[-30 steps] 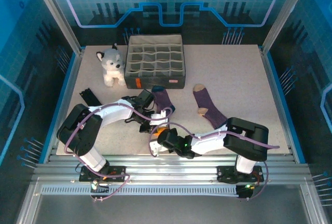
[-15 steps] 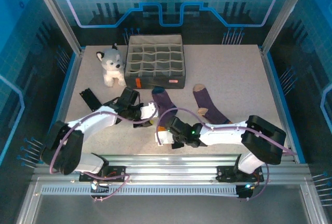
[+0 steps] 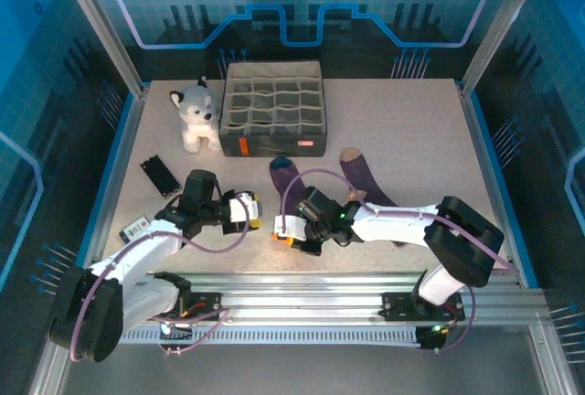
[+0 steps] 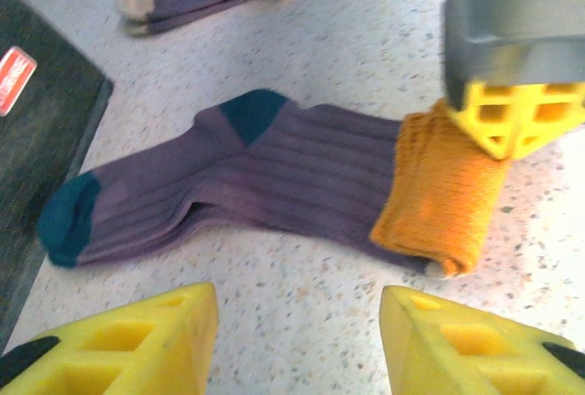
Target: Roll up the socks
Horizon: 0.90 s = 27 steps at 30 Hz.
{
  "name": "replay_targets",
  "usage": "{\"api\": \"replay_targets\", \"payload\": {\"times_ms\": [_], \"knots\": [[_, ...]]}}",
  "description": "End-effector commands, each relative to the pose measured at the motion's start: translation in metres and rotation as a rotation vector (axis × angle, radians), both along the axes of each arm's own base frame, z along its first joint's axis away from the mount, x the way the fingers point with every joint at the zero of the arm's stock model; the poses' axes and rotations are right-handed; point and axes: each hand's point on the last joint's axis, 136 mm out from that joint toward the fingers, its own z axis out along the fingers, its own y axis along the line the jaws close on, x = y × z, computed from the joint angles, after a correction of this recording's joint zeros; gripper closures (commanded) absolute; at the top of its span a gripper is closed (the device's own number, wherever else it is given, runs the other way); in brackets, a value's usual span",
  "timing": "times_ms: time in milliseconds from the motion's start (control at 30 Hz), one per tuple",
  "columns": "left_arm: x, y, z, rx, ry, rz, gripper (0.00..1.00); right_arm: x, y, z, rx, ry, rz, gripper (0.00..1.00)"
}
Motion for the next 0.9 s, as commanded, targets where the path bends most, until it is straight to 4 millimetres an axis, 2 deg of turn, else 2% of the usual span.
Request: {"api": "replay_targets", "payload": {"times_ms": [0,133,233,300,533,867], "knots": [[-0.026,-0.008,-0.013,0.067,-0.058,-0.138,0.53,-0.007,0.002,0.003,0.034,0.161,-0.02,1.0],[-0.042,-0.012,-0.02,0.132,-0.119,-0.184,0.6,-0.005,-0.001,0.002,0.047,0.241,-0.037,1.0],[-0.053,-0.014,-0.027,0.171,-0.137,-0.222,0.61,-0.007,-0.005,-0.002,0.036,0.308,-0.047,1.0],[-0.056,-0.015,-0.031,0.195,-0.143,-0.236,0.6,-0.001,0.0,0.003,0.045,0.328,-0.048,1.0],[-0.056,-0.027,-0.043,0.238,-0.123,-0.291,0.57,0.004,0.001,-0.003,0.008,0.412,-0.053,1.0],[-0.029,-0.039,-0.05,0.25,-0.188,-0.261,0.55,0.009,0.001,-0.002,0.008,0.486,-0.063,1.0]]}}
